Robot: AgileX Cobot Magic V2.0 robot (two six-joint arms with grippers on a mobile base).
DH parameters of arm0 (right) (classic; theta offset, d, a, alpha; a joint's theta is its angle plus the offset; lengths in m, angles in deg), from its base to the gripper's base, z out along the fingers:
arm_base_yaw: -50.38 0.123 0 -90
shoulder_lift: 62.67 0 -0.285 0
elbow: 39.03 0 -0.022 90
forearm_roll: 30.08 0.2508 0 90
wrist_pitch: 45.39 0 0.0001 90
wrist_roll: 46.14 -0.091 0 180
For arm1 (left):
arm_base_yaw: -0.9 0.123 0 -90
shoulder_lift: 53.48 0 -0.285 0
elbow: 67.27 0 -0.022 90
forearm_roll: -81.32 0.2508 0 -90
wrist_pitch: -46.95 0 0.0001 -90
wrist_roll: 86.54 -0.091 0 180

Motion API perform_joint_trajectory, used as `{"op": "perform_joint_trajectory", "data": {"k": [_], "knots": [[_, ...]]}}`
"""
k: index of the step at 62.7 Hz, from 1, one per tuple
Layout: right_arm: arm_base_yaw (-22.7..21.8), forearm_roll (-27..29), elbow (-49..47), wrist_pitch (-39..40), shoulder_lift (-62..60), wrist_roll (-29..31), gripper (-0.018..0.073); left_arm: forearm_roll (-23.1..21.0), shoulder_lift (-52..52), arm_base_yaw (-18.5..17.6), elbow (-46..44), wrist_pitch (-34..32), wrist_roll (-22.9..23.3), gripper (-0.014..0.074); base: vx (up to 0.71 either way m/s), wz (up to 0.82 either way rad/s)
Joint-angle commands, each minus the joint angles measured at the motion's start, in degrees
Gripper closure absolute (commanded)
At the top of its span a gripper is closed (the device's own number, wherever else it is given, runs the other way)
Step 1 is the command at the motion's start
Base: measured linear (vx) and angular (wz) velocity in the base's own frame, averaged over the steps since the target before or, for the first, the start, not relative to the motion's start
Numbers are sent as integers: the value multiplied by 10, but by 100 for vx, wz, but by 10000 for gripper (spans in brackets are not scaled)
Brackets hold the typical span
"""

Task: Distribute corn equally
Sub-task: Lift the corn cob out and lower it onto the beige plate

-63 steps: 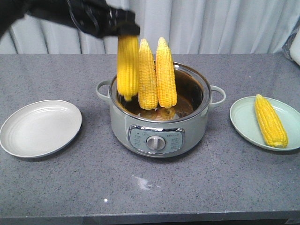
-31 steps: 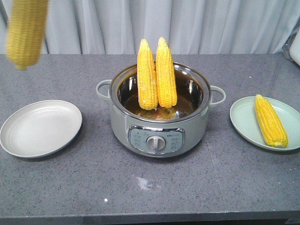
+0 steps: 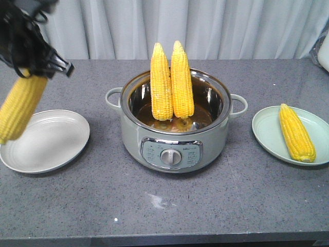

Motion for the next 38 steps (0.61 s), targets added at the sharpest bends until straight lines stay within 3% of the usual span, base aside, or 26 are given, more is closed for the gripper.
{"op": "perform_joint_trajectory", "data": {"k": [1, 15, 38], "knots": [[-4, 14, -12, 35, -9, 2, 568, 14, -3, 0, 0, -38, 11, 604, 0, 0], [-4, 28, -12, 34, -9, 2, 568, 14, 37, 0, 2, -35, 17, 604, 0, 0], [-4, 28, -12, 33, -9, 2, 568, 53, 43, 0, 2, -23, 30, 597, 0, 0]]}}
